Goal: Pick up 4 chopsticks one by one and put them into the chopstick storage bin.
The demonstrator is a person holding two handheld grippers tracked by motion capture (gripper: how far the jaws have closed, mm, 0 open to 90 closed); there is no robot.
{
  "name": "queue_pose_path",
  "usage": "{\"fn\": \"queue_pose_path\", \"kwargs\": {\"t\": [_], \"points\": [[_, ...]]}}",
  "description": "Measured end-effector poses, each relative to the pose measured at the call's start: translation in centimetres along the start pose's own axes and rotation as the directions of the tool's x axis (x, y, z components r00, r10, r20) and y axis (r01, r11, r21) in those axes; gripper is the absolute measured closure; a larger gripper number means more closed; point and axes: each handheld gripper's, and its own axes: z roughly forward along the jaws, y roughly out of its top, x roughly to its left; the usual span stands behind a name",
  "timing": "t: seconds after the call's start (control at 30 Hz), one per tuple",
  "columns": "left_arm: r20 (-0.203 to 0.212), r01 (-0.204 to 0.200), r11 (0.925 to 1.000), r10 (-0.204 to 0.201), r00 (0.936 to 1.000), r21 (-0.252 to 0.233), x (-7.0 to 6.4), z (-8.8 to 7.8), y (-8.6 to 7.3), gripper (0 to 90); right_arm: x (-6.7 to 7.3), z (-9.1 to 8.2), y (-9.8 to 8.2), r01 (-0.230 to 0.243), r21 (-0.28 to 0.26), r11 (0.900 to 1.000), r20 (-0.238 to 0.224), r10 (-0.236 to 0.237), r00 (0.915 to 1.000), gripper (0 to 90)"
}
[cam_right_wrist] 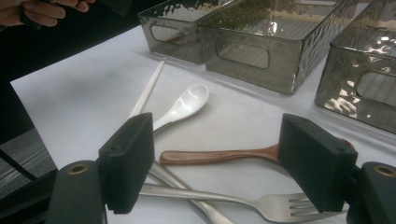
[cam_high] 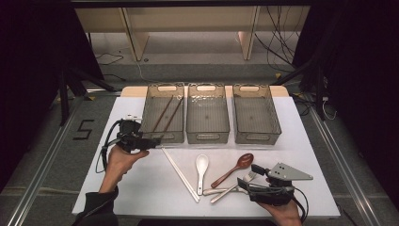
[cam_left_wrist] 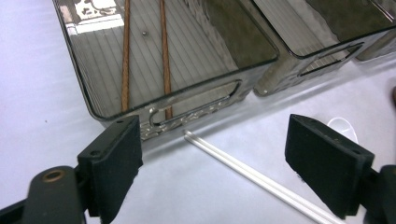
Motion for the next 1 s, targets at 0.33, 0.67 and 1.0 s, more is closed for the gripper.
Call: {"fn": "queue_pose_path", "kwargs": {"t": [0.33,0.67,1.0], "points": [[0.021,-0.055,0.9984,0.055,0.9983,0.014,-2.0,0.5,-1.6,19.1,-0.2,-0.1,-0.1,-0.008,0.0,1.0,0.002,0.008,1.0,28.1],[0.082,-0.203,0.9778,0.198,0.9768,0.054,-3.9,1.7,-2.1,30.8,-0.3,-0.1,-0.3,-0.008,0.004,1.0,0.004,0.008,1.0,28.1],[0.126,-0.339,0.9345,0.325,0.9372,0.109,-5.4,2.0,-2.4,39.6,-0.4,-0.1,-0.3,-0.009,0.006,1.0,0.006,0.009,0.9999,28.1]]}}
